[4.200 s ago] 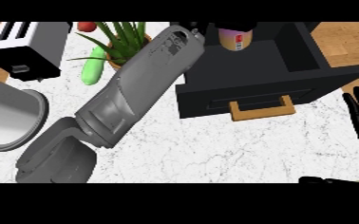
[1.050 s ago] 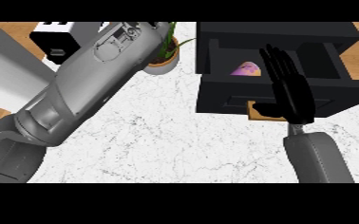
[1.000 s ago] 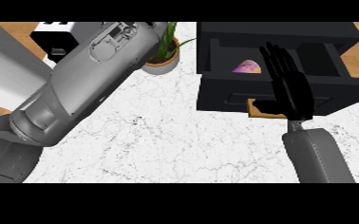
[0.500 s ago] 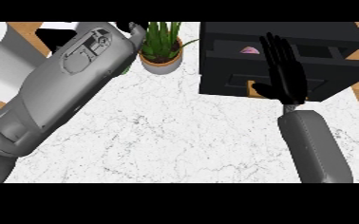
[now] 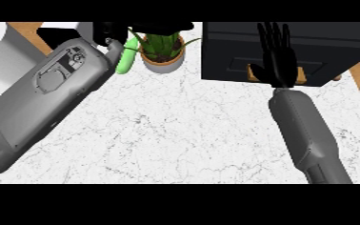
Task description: Pick up the can, place it into the drawer and close the drawer
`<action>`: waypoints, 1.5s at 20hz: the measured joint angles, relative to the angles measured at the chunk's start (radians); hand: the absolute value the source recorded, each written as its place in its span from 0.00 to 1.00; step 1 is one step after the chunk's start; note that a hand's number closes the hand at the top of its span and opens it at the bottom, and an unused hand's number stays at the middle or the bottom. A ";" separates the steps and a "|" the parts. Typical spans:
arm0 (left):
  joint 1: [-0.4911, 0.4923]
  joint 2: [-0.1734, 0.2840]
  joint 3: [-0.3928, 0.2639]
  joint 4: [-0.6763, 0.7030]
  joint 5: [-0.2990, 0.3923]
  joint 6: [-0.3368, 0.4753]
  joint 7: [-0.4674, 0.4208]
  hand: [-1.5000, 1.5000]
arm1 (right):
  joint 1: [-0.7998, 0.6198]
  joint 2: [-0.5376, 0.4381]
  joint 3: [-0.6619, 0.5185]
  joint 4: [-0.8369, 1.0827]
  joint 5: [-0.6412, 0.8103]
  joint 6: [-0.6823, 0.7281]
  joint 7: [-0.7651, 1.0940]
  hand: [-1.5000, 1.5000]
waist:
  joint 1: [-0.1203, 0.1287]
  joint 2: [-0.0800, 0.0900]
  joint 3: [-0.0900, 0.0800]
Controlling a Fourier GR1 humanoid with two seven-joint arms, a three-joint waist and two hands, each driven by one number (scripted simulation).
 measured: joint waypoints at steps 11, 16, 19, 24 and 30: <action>0.141 0.056 0.004 -0.151 -0.037 -0.001 0.003 0.00 | -0.251 -0.050 -0.067 0.294 0.021 -0.056 0.004 0.00 | 0.015 0.018 0.003; 0.192 0.069 0.007 -0.203 -0.051 -0.001 -0.002 0.00 | -0.314 -0.065 -0.085 0.378 0.027 -0.054 0.003 0.00 | 0.018 0.024 0.005; 0.219 0.076 0.014 -0.217 -0.058 -0.010 -0.016 0.00 | -0.348 -0.074 -0.096 0.418 0.028 -0.044 0.003 0.00 | 0.018 0.031 0.008; 0.257 0.078 0.018 -0.240 -0.067 -0.018 -0.028 0.00 | -0.379 -0.081 -0.123 0.458 0.007 -0.023 -0.049 0.00 | 0.016 0.037 0.011; 0.285 0.083 0.023 -0.265 -0.075 -0.017 -0.033 0.00 | -0.386 -0.068 -0.216 0.449 -0.096 0.004 -0.184 0.00 | 0.004 0.037 0.014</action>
